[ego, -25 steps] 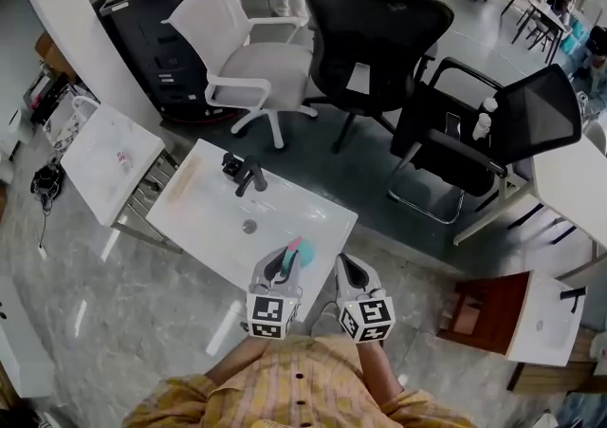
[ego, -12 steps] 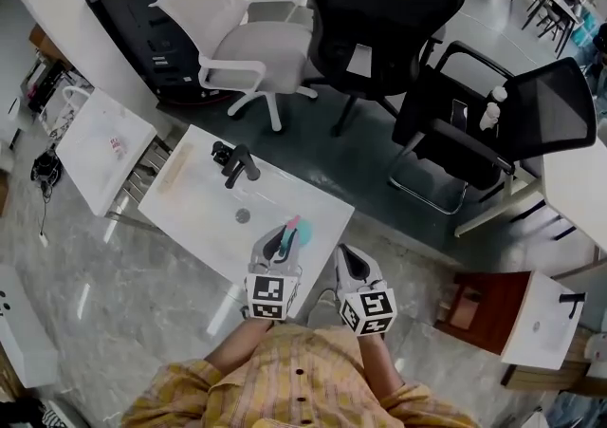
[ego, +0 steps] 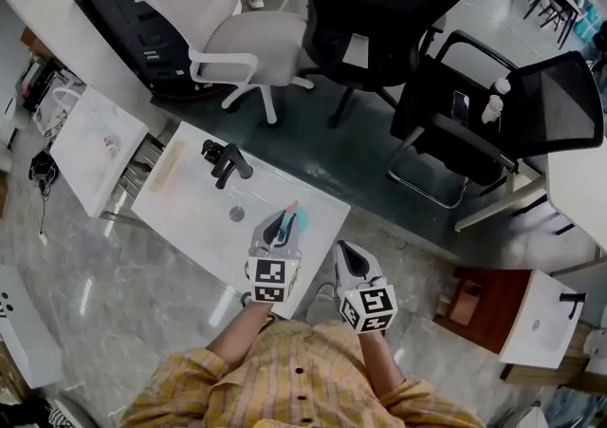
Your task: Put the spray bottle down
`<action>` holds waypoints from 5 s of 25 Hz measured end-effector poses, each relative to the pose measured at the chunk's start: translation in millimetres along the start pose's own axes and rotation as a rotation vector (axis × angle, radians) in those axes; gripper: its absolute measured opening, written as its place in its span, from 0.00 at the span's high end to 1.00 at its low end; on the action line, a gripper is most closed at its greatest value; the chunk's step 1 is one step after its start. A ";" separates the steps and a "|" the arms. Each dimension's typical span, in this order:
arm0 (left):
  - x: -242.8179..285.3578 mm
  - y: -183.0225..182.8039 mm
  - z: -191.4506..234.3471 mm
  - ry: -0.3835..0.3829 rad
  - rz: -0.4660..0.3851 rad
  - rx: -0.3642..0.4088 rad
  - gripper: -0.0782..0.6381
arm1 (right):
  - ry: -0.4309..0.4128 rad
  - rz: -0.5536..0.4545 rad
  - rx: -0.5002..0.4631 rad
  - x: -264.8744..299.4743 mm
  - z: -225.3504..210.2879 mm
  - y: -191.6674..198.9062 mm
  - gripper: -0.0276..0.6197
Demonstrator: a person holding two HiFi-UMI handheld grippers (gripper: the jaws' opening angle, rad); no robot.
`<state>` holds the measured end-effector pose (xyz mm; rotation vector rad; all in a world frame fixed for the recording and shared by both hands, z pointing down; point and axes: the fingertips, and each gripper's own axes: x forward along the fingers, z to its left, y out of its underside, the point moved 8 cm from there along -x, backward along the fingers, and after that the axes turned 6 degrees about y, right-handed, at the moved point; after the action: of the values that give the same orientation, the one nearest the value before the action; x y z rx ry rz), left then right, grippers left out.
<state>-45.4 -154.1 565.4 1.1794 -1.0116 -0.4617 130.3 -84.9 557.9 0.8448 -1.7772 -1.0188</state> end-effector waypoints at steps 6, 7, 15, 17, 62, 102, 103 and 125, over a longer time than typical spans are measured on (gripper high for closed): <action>25.4 6.4 4.8 0.000 0.026 0.006 0.79 | -0.006 0.015 0.002 6.0 -6.3 2.7 0.95; 29.4 7.2 5.9 0.000 0.028 0.007 0.79 | -0.004 0.016 0.003 6.7 -7.6 3.0 0.95; 50.3 9.2 14.7 -0.008 0.040 0.006 0.79 | 0.005 0.023 0.002 7.4 -9.9 4.3 0.95; 55.0 10.5 15.7 -0.006 0.044 0.009 0.79 | 0.007 0.022 -0.001 7.5 -10.0 4.8 0.95; 83.7 8.2 28.1 0.014 0.078 -0.012 0.73 | 0.058 0.044 -0.012 -0.9 0.0 11.6 0.95; -89.5 -0.2 -10.2 0.111 -0.093 -0.043 0.89 | 0.146 -0.097 -0.041 -81.3 79.7 -6.3 0.96; -93.3 1.3 -11.0 0.115 -0.093 -0.042 0.89 | 0.150 -0.097 -0.040 -82.4 81.4 -5.9 0.96; -148.2 4.1 -13.2 0.208 -0.182 0.016 0.89 | 0.221 -0.184 -0.051 -94.1 104.6 -12.7 0.96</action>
<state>-110.1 -32.7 508.6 1.3108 -0.7341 -0.4634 70.1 20.1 485.2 1.0615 -1.5025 -1.0403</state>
